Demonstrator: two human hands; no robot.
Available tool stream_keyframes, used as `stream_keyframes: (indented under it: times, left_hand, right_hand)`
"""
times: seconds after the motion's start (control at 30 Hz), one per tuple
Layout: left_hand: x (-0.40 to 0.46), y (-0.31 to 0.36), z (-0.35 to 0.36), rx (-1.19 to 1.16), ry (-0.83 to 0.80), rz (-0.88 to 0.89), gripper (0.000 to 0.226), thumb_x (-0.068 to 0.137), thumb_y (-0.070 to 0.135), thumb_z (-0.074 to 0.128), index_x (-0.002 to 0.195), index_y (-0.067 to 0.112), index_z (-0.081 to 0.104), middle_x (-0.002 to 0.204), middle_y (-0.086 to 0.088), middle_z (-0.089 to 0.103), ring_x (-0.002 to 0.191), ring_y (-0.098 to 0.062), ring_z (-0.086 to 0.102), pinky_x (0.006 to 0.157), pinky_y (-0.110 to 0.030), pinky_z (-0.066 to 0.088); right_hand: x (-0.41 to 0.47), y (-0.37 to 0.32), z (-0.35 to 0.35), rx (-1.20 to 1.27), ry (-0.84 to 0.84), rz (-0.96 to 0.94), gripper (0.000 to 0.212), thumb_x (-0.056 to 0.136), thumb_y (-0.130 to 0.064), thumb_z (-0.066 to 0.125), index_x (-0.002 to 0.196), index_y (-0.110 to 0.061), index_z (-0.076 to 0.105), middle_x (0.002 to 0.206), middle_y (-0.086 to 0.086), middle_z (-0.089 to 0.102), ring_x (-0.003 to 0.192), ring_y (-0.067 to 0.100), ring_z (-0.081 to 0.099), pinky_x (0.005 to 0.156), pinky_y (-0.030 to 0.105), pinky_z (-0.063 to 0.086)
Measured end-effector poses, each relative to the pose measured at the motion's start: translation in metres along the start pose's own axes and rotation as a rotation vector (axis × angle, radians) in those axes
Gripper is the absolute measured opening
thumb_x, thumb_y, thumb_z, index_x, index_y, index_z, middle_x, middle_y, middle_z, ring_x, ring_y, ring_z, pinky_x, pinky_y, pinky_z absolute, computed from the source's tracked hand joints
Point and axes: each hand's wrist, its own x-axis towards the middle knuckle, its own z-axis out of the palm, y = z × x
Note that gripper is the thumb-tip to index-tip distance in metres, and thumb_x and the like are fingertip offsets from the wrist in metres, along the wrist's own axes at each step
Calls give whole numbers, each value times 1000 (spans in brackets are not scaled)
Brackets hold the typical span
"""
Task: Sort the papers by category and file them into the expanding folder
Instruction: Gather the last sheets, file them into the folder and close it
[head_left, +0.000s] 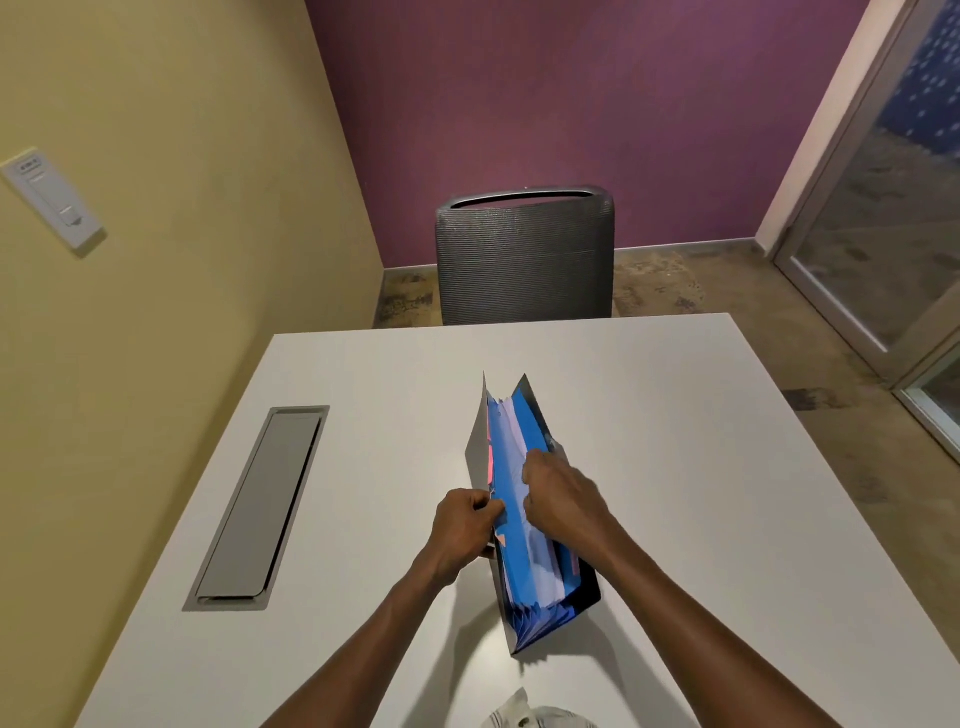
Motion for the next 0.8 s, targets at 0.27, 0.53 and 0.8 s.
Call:
stream_keyframes:
  times: [0.27, 0.53, 0.8]
  left_hand:
    - [-6, 5, -2, 57, 6, 31, 28, 98, 16, 54, 72, 6, 48, 92, -21, 67, 82, -36, 71, 63, -46, 62]
    - [-8, 11, -16, 323, 45, 64, 43, 97, 13, 51, 55, 14, 40, 60, -8, 50, 53, -20, 56, 54, -37, 58]
    - [-8, 22, -11, 529, 73, 39, 33, 96, 18, 49, 64, 8, 49, 62, -7, 53, 54, -19, 54, 55, -36, 54]
  right_hand:
    - [-4, 39, 1, 7, 569, -16, 26, 87, -13, 63, 109, -12, 50, 97, 7, 51, 73, 19, 52, 46, 30, 43]
    - [-1, 31, 7, 352, 195, -131, 50, 97, -24, 45, 145, -15, 37, 139, 8, 50, 117, 23, 56, 97, 31, 45]
    - [6, 38, 35, 104, 198, -184, 10, 91, -11, 50, 101, -11, 47, 103, 5, 47, 71, 22, 53, 57, 32, 46]
